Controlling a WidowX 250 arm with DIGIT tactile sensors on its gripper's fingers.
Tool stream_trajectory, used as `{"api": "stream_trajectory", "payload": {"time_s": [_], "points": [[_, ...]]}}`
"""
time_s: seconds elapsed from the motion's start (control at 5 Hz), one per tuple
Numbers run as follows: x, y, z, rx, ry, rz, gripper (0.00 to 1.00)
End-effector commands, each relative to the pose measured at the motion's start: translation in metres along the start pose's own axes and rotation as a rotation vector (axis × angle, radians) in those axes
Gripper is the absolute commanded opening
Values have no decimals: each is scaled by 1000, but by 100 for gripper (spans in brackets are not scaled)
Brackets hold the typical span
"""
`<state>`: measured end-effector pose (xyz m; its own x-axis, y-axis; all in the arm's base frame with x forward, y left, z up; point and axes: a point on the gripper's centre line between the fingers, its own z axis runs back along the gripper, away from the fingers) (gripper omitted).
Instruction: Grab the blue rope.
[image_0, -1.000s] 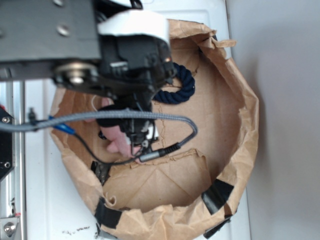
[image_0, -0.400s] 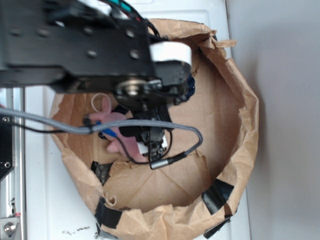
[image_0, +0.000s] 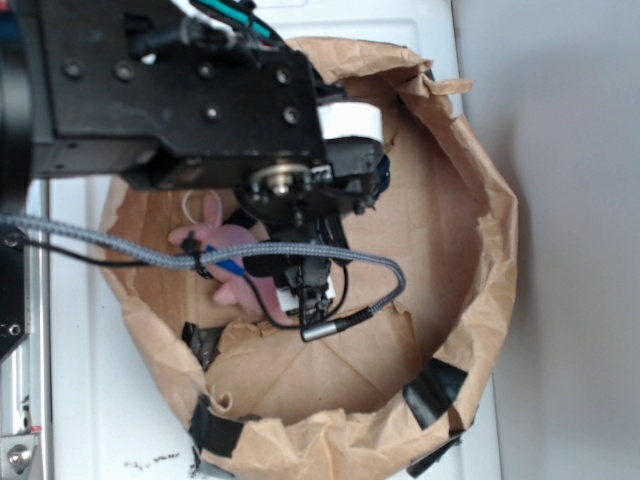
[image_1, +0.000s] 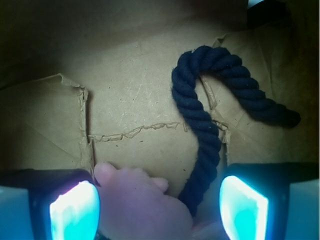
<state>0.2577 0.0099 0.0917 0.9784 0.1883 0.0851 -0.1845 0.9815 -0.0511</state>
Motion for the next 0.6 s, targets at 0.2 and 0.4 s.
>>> {"api": "stream_trajectory", "payload": {"time_s": [0.2, 0.4], "points": [[16, 11, 0, -19, -91, 44, 100], [24, 16, -7, -41, -106, 30, 100]]}}
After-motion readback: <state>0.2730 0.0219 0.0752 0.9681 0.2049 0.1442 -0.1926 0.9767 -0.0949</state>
